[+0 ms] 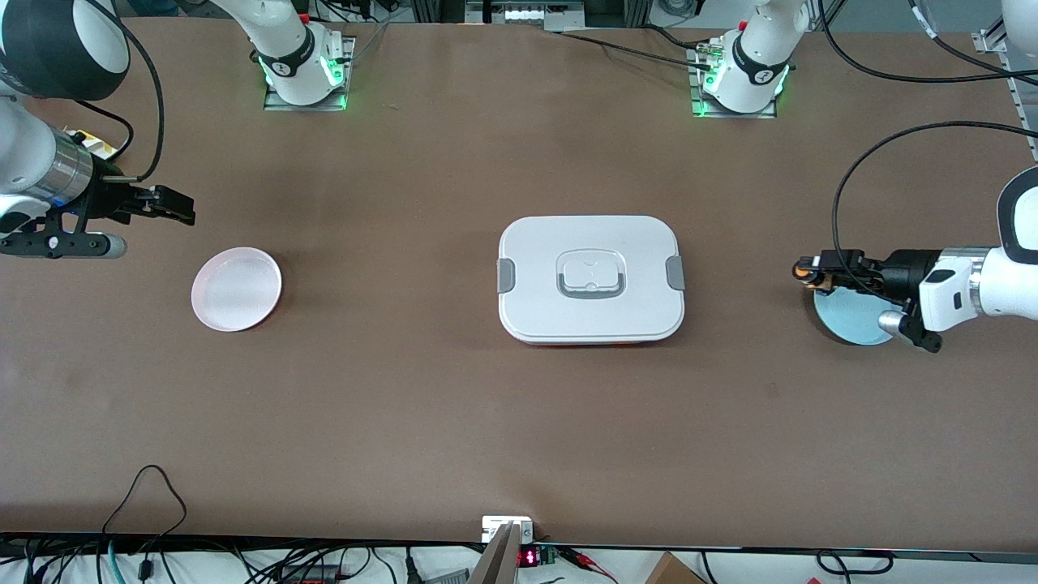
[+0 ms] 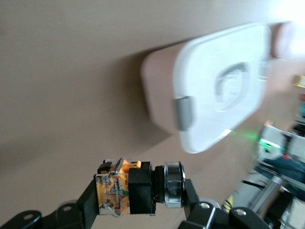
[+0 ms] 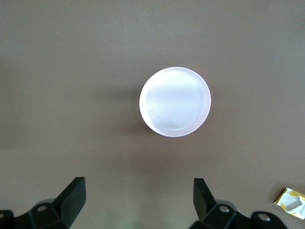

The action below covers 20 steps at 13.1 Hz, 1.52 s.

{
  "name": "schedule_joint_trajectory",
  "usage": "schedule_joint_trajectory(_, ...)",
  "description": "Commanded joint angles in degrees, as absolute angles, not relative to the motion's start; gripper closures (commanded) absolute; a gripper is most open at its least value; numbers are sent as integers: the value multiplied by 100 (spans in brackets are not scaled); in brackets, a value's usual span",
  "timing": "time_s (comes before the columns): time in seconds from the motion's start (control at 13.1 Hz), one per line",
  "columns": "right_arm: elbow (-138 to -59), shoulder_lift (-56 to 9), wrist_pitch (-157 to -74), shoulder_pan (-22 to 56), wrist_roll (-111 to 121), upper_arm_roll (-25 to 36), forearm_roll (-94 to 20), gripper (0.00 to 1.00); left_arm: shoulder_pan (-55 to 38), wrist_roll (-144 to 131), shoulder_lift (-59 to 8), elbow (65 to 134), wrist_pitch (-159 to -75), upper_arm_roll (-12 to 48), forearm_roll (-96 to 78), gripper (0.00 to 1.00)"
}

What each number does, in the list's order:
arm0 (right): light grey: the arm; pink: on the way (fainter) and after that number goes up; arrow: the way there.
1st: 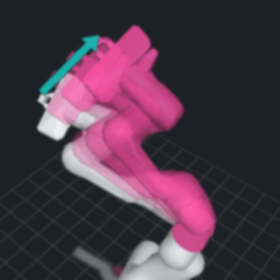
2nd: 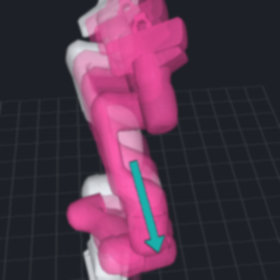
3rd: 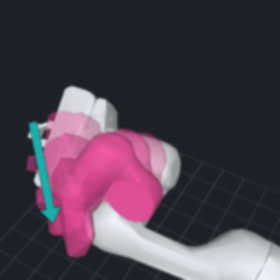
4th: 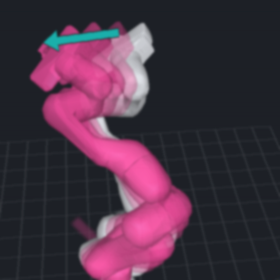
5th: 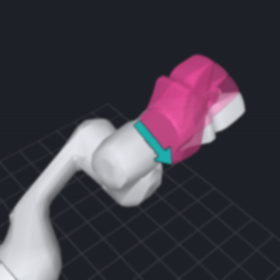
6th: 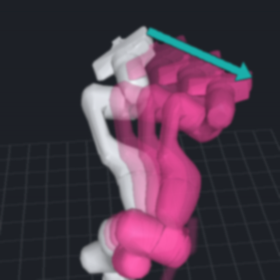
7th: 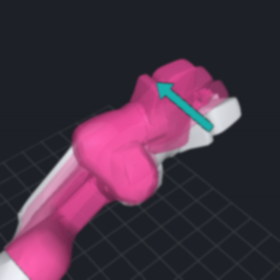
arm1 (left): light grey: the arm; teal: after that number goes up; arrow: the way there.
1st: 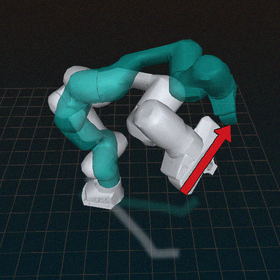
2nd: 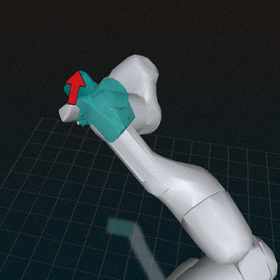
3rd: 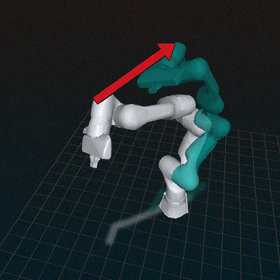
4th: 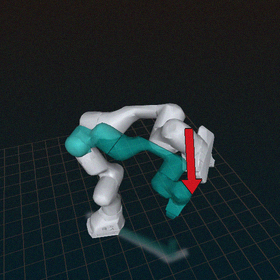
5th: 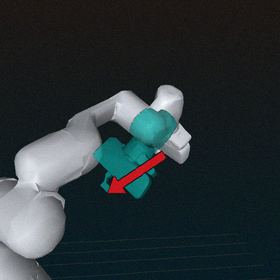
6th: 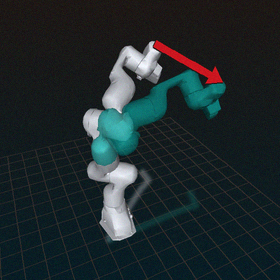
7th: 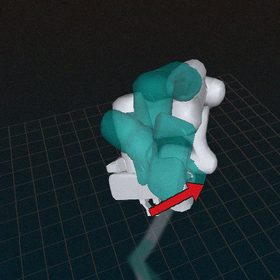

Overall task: Transfer orange switch to right arm and place
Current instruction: 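Carry the switch over the white box toward the right gripper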

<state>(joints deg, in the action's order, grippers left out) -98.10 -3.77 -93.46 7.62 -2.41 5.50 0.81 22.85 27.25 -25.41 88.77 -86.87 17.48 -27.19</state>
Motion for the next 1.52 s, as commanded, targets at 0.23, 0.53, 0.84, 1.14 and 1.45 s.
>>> schedule_joint_trajectory(0.23, -9774, -246, -9264, 782, -255, 475, -868, 0, 2303, 4130, -2725, 8851, -8481, 2319, -3891, 68)
schedule_joint_trajectory(0.53, -9773, -325, -8922, 756, -255, 483, -1931, 0, 2146, 5305, -2794, 8842, -8674, 2908, -4884, 68)
schedule_joint_trajectory(0.84, -9773, -413, -8605, 720, -229, 527, -3021, 0, 1286, 6914, -2971, 8929, -9428, 2918, -6219, 65)
schedule_joint_trajectory(1.14, -9975, -404, -8605, 765, -229, 510, -4233, 0, 221, 8689, -2979, 9009, -10861, 2909, -7855, 67)
schedule_joint_trajectory(1.45, -10720, -439, -8657, 598, -308, 510, -5622, 0, -96, 9649, -2979, 9088, -11425, 2909, -8058, 65)
